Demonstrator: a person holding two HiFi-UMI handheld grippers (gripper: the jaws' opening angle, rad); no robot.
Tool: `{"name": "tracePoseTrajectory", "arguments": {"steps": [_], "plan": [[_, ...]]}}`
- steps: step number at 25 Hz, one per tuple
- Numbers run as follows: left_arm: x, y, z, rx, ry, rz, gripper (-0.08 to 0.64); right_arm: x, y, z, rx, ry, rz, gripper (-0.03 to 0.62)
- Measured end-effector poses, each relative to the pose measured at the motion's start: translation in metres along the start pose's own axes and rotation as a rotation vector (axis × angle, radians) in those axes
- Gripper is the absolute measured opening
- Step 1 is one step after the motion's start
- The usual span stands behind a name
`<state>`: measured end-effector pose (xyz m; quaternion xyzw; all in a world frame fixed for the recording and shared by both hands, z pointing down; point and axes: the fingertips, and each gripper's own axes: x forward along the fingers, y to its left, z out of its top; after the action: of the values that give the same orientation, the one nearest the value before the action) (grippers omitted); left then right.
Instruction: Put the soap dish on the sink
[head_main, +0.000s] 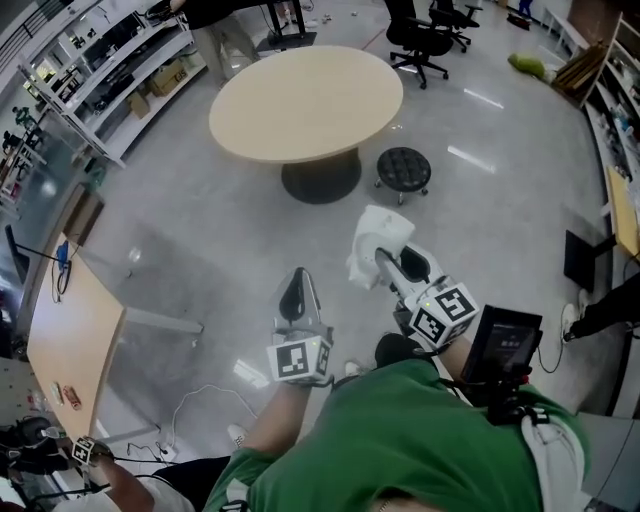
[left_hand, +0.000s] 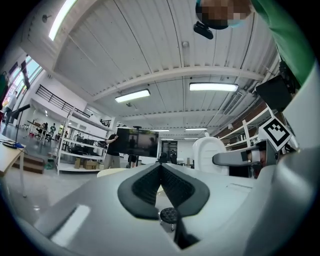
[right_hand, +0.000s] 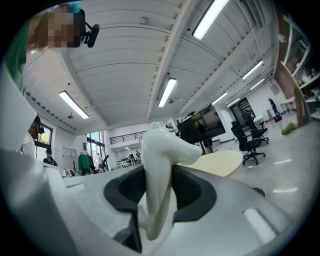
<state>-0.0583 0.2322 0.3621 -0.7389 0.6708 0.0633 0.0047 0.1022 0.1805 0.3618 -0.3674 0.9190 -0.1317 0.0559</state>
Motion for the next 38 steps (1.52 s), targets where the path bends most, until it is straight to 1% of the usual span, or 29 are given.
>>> {"name": "tracePoseTrajectory", "arguments": {"steps": [5, 8, 15, 18, 24, 27, 32, 38], "plan": [[0.016, -0.002, -0.003, 0.002, 0.006, -0.009, 0.006, 0.007, -0.012, 0.002, 0.006, -0.007, -0.007, 0.143], [0.04, -0.009, -0.002, -0.008, 0.008, -0.014, 0.006, 0.015, -0.032, 0.009, 0.014, -0.006, -0.01, 0.143], [0.098, -0.024, -0.009, 0.004, 0.014, -0.017, 0.006, 0.041, -0.083, 0.024, 0.025, -0.03, 0.0, 0.143], [0.12, -0.027, -0.012, 0.011, 0.014, -0.009, 0.006, 0.053, -0.101, 0.03, 0.027, -0.036, 0.012, 0.143], [0.177, -0.042, -0.018, 0.023, 0.017, 0.034, 0.006, 0.077, -0.158, 0.045, 0.04, -0.024, 0.043, 0.143], [0.178, -0.04, -0.013, 0.023, 0.014, 0.053, 0.006, 0.077, -0.161, 0.048, 0.041, -0.027, 0.052, 0.143], [0.188, -0.04, -0.025, 0.031, 0.023, 0.066, 0.006, 0.084, -0.176, 0.039, 0.046, -0.014, 0.054, 0.143], [0.202, -0.036, -0.027, 0.041, 0.043, 0.059, 0.006, 0.094, -0.185, 0.039, 0.06, -0.006, 0.037, 0.143]]}}
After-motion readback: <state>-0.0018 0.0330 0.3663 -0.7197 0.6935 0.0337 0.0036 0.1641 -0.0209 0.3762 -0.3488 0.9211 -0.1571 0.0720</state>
